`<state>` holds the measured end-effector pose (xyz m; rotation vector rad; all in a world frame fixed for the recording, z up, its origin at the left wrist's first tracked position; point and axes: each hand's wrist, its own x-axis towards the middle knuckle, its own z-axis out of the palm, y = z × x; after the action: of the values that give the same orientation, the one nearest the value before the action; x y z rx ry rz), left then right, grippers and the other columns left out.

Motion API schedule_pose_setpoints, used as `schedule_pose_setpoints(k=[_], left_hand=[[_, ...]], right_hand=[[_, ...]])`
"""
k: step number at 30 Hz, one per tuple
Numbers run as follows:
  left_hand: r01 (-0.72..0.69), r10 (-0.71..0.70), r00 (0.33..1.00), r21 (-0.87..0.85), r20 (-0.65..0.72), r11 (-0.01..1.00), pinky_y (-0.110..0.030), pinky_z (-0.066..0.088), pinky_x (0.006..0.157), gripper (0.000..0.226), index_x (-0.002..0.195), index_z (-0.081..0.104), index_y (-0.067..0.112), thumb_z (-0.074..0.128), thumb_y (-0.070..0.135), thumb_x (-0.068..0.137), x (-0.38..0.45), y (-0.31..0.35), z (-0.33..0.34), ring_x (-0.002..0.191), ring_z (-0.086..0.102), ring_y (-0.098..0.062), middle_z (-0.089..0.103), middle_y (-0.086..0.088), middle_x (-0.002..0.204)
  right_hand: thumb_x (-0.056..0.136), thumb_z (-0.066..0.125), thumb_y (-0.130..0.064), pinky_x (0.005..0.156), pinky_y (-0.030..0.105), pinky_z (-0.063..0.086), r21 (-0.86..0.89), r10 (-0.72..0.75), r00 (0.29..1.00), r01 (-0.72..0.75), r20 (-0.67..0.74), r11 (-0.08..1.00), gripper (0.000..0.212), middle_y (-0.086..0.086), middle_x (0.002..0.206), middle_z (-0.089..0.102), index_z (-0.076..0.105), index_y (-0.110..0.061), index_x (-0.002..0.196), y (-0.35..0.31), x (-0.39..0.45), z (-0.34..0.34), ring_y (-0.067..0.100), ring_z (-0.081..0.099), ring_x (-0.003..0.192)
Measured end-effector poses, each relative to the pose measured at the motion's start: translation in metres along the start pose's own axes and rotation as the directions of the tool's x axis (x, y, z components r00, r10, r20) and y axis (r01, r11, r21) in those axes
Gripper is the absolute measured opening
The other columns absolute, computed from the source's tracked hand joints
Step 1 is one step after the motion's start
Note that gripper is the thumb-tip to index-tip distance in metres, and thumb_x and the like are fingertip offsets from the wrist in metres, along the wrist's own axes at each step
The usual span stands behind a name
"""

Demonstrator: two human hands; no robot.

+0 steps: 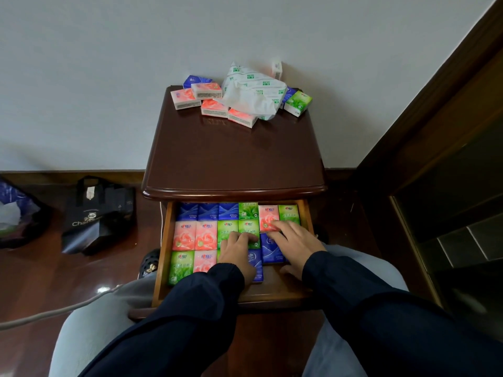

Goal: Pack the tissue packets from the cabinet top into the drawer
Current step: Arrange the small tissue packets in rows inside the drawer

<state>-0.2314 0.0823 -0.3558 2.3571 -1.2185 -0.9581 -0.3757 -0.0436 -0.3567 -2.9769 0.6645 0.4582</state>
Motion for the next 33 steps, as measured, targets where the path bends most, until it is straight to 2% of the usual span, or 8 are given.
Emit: schedule_pose_setpoints(k=[3,9,19,25,27,29,31,33], left_hand=[[-0.003,0.003,1.0,-0.01,0.003,1.0,-0.024,0.037,0.097,0.07,0.133,0.046,0.035,0.077,0.009,0.076,0.001,-0.001,-0.001,0.125,0.037,-0.017,0.039,0.006,0.138],[-0.007,0.007,1.0,-0.017,0.009,1.0,-0.023,0.036,0.095,0.07,0.13,0.047,0.036,0.078,0.01,0.073,0.004,-0.003,-0.002,0.123,0.038,-0.017,0.039,0.007,0.135],[-0.015,0.016,0.999,-0.037,0.037,0.999,-0.024,0.037,0.093,0.07,0.125,0.047,0.039,0.082,0.015,0.069,0.008,-0.009,-0.005,0.118,0.038,-0.017,0.04,0.008,0.129],[-0.029,0.031,0.998,-0.041,0.047,0.999,-0.024,0.039,0.094,0.067,0.127,0.048,0.037,0.079,0.015,0.072,0.008,-0.008,-0.006,0.119,0.038,-0.017,0.039,0.009,0.128],[-0.04,0.043,0.998,-0.085,0.035,0.996,-0.023,0.04,0.095,0.06,0.126,0.05,0.034,0.076,0.013,0.076,0.008,-0.007,-0.008,0.119,0.041,-0.015,0.042,0.008,0.128],[-0.05,0.044,0.998,-0.159,-0.043,0.986,-0.027,0.046,0.1,0.052,0.125,0.054,0.03,0.07,0.006,0.081,0.008,-0.006,-0.012,0.119,0.048,-0.015,0.048,0.006,0.127],[-0.088,0.069,0.987,-0.133,-0.143,0.987,-0.03,0.046,0.104,0.052,0.127,0.055,0.027,0.062,-0.001,0.083,0.009,-0.005,-0.018,0.121,0.048,-0.015,0.049,0.006,0.129],[-0.137,0.137,0.977,0.012,-0.161,0.991,-0.031,0.041,0.109,0.062,0.136,0.049,0.029,0.058,-0.001,0.083,0.01,-0.004,-0.023,0.128,0.042,-0.015,0.045,0.008,0.137]], right_hand=[[0.083,0.079,-0.038,0.124,0.046,0.021,-0.007,-0.01,0.992,0.011,0.122,1.0,0.105,0.008,0.168,0.002,0.011,-0.019,0.16,-0.001,0.012,-0.003,0.029,0.001,0.155],[0.09,0.073,-0.037,0.109,0.049,0.042,0.026,0.064,0.964,-0.074,0.259,0.997,0.103,-0.001,0.169,-0.013,0.0,-0.024,0.161,0.005,0.028,-0.007,0.024,-0.011,0.155],[0.099,0.057,-0.009,0.122,0.039,0.026,0.087,0.193,0.955,-0.217,0.224,0.972,0.083,0.001,0.169,0.002,0.003,-0.018,0.162,0.004,0.057,-0.032,0.024,0.004,0.156],[0.094,0.064,-0.021,0.116,0.04,0.034,0.247,0.278,0.958,-0.288,0.073,0.925,0.076,0.0,0.16,0.026,0.023,-0.023,0.158,-0.004,0.049,-0.031,0.028,0.031,0.144],[0.09,0.067,-0.023,0.111,0.037,0.039,0.425,0.432,0.901,-0.376,-0.039,0.823,0.062,0.001,0.147,0.042,0.042,-0.025,0.147,-0.009,0.039,-0.028,0.027,0.042,0.134],[0.088,0.069,-0.021,0.106,0.035,0.044,0.665,0.603,0.798,-0.461,0.021,0.587,0.05,0.003,0.134,0.054,0.054,-0.022,0.136,-0.015,0.031,-0.027,0.024,0.053,0.123],[0.086,0.071,-0.015,0.103,0.038,0.049,0.827,0.671,0.675,-0.538,0.309,0.161,0.048,0.005,0.118,0.062,0.058,-0.012,0.132,-0.021,0.028,-0.028,0.025,0.06,0.113],[0.083,0.072,-0.004,0.098,0.044,0.054,0.808,0.586,0.565,-0.49,0.581,-0.328,0.047,0.012,0.103,0.063,0.057,-0.002,0.128,-0.026,0.027,-0.03,0.031,0.064,0.105]])
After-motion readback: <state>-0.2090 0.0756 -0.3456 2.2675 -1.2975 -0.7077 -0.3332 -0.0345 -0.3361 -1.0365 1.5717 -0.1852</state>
